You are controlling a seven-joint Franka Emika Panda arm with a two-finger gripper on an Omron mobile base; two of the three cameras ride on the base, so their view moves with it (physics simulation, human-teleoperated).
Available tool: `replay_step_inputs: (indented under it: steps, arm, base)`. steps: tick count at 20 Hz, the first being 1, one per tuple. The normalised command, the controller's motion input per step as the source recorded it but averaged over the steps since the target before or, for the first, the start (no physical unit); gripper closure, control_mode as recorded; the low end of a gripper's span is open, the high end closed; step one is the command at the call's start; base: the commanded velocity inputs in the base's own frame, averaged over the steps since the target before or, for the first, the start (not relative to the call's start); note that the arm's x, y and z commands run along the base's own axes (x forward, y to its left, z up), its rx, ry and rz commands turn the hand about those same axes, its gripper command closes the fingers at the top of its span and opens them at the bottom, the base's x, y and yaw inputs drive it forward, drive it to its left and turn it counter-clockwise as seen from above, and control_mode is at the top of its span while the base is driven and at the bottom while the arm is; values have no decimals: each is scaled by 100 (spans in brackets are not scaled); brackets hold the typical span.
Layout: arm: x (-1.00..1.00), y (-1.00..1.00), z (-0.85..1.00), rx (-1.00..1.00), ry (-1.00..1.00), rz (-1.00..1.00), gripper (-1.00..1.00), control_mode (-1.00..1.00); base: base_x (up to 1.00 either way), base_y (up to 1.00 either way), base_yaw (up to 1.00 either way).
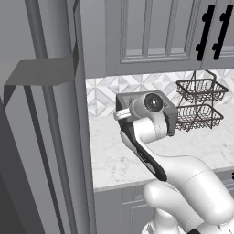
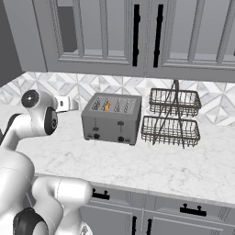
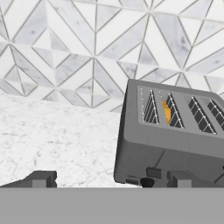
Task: Start the toaster. Once the lever pops up, take the bread to the plate on the dining counter.
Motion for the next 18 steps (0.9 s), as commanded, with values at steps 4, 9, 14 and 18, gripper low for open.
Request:
replay_step_inputs:
  steps: [4, 9, 14, 18]
  arm:
    - [0, 0, 0, 0, 0, 0, -100, -100]
    - [0, 0, 0, 0, 0, 0, -100, -100]
    - [0, 0, 0, 0, 0, 0, -100, -100]
    - [0, 0, 0, 0, 0, 0, -100, -100]
  base:
    - [0, 0, 0]
    - [0, 0, 0]
    - [0, 0, 0]
    - [0, 0, 0]
